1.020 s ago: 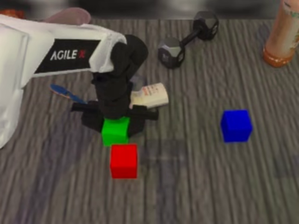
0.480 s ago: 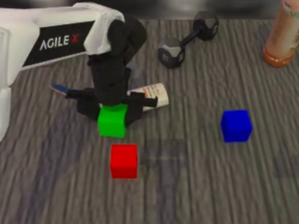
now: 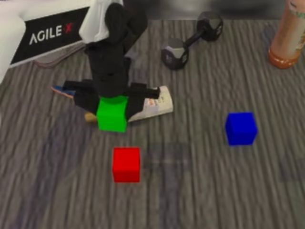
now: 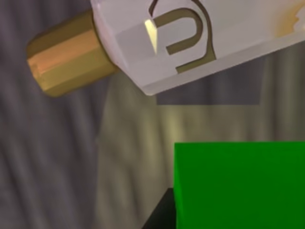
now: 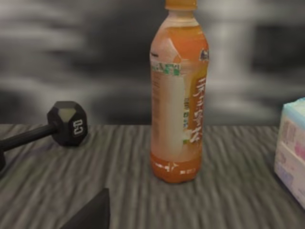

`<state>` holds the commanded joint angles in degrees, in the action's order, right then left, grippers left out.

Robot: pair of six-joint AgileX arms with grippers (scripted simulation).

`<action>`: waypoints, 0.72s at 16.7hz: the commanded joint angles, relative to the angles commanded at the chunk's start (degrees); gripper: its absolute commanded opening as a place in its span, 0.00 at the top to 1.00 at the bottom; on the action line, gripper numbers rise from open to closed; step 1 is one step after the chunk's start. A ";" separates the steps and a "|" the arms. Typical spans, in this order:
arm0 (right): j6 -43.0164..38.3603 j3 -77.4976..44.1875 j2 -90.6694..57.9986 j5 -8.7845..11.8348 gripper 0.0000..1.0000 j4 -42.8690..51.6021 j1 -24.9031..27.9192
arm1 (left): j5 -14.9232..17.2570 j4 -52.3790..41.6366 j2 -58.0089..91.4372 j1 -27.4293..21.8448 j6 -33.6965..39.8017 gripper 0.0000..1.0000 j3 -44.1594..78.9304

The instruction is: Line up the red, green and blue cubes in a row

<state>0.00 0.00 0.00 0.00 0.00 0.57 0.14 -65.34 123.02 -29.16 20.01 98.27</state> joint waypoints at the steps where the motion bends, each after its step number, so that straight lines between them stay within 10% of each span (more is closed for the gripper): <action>1: 0.00 0.00 0.00 0.00 0.00 0.00 0.00 | 0.00 -0.23 0.12 -0.64 0.75 1.00 0.30; 12: 0.00 0.00 0.00 0.00 0.00 0.00 0.00 | 0.30 -4.68 0.19 -16.19 24.45 1.00 5.27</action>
<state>0.00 0.00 0.00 0.00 0.00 0.57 0.44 -70.02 123.21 -45.35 44.45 103.54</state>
